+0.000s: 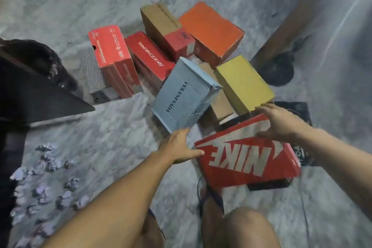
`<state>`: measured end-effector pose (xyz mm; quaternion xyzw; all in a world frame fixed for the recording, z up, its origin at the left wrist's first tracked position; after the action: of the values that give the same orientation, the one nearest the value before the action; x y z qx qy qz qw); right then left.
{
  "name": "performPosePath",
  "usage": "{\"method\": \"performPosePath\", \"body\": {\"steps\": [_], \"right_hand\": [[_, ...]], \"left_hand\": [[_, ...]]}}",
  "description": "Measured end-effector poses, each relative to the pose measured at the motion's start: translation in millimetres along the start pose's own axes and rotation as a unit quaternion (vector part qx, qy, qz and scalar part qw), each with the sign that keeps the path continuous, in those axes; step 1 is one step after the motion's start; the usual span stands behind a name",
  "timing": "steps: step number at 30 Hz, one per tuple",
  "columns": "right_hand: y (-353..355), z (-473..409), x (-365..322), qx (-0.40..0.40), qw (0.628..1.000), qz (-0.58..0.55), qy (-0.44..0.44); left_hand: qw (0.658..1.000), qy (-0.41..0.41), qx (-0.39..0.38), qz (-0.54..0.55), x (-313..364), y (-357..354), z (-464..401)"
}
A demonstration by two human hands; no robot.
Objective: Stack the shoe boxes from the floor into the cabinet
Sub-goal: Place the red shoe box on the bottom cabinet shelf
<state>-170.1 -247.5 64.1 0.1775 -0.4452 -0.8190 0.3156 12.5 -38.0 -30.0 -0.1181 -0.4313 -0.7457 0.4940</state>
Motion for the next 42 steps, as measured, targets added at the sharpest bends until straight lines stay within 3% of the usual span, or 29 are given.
{"method": "performPosePath", "body": {"steps": [6, 14, 22, 25, 33, 42], "right_hand": [[-64, -50, 60, -0.037, 0.997, -0.039, -0.053], [-97, -71, 84, 0.048, 0.992, -0.098, -0.057], [-116, -27, 77, 0.151, 0.981, -0.114, -0.048], [-132, -10, 77, 0.146, 0.982, -0.118, -0.036], [-175, 28, 96, 0.07, 0.992, -0.091, -0.043], [-184, 47, 107, 0.123, 0.99, -0.073, 0.001]], "left_hand": [[1.0, 0.019, 0.005, -0.014, -51, -79, -91], [0.999, 0.021, 0.016, 0.021, -85, -127, -155], [0.98, 0.079, 0.097, 0.157, -89, -164, -130], [0.957, 0.103, 0.095, 0.252, -94, -183, -116], [0.917, 0.117, 0.025, 0.381, -86, -240, -91], [0.915, 0.065, 0.044, 0.397, -68, -253, -72]]}}
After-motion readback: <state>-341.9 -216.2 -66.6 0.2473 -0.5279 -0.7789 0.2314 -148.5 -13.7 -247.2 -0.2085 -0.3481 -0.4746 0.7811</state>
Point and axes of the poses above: each hand's wrist, its own z-axis away from the middle knuckle, its own y-axis out of the back of the hand, x = y × z, the point moved 5 cm from there along -z, towards the middle knuckle, and after that the axes turned 2 degrees about z, right-handed, at the moved point
